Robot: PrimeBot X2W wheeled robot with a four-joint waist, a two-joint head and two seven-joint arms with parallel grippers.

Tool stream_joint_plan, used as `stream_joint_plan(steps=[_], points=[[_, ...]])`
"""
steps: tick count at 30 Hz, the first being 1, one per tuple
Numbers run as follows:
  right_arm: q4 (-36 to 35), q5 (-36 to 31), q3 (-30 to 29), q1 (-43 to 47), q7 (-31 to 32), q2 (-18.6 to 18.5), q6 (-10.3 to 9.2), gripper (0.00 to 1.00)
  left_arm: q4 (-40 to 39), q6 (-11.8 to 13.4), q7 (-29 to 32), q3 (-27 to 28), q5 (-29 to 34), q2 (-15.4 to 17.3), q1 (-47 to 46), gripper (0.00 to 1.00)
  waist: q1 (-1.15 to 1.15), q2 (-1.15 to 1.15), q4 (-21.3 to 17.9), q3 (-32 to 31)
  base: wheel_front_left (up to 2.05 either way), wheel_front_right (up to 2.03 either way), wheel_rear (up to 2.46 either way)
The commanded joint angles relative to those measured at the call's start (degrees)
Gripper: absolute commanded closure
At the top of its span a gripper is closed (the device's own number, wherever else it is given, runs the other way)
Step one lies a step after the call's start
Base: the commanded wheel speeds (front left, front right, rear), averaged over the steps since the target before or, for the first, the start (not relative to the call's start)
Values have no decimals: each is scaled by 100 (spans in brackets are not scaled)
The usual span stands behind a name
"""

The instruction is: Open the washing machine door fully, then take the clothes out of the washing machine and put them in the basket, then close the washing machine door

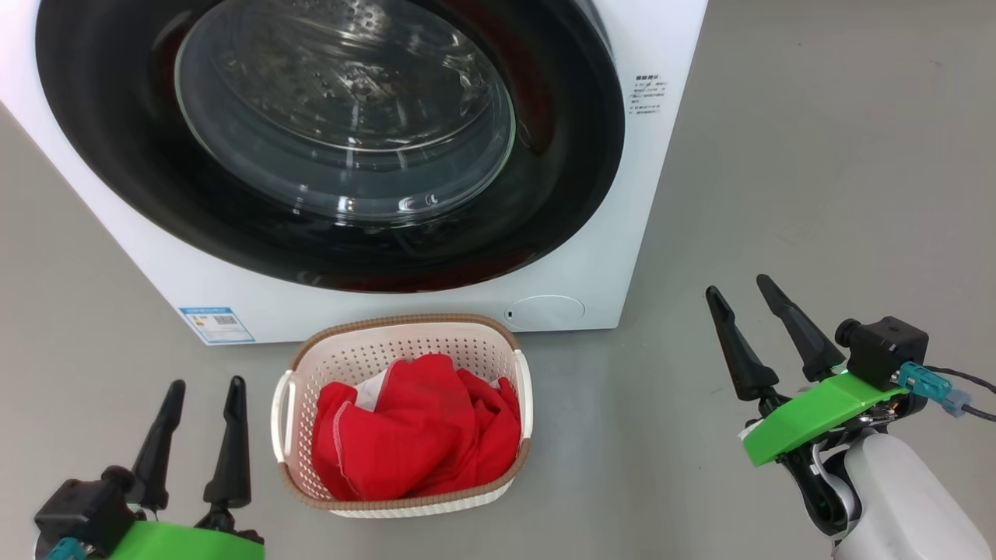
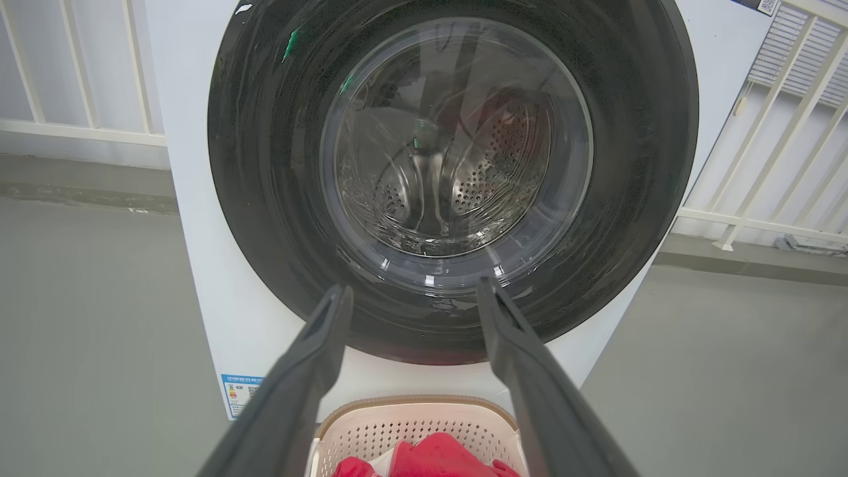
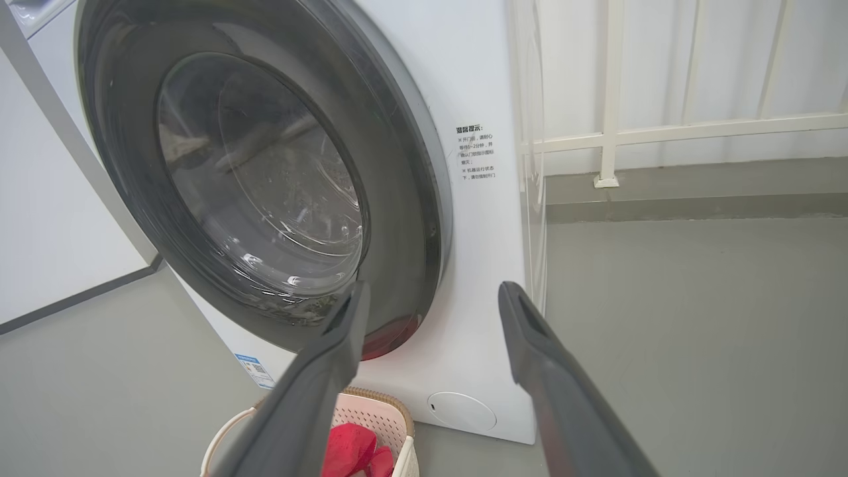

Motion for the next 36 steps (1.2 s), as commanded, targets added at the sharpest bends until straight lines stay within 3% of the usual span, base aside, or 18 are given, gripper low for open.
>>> stream_joint_plan(steps=[1,2,3,10,14,19,36], points=[[-121,-20,135,84,-27,-13,-15,0,-160,39,-39,183,-41,138,-59,0,0,0,-1,-3,0,0,0],[-120,-20,137,84,-27,-14,-15,0,-159,36,-30,173,-65,136,-56,0,0,0,-2,-6,0,0,0],[3,0,8,1,0,0,0,100,0,0,1,-20,-53,2,1,100,0,0,-2,-7,0,0,0],[211,144,-25,235,48,124,0,100,260,-3,65,-52,-207,-163,80,100,1,0,-4,-15,0,0,0],[171,353,-83,285,115,154,-1,100,271,-5,126,-16,-429,-173,79,100,13,0,-10,-51,0,0,0],[137,613,-157,330,196,190,-1,100,299,-8,202,27,-703,-186,61,100,1,0,-17,-64,0,0,0],[3,1443,-401,484,463,310,-3,100,365,-17,450,174,-1578,-234,11,100,0,0,-36,-134,0,0,0]])
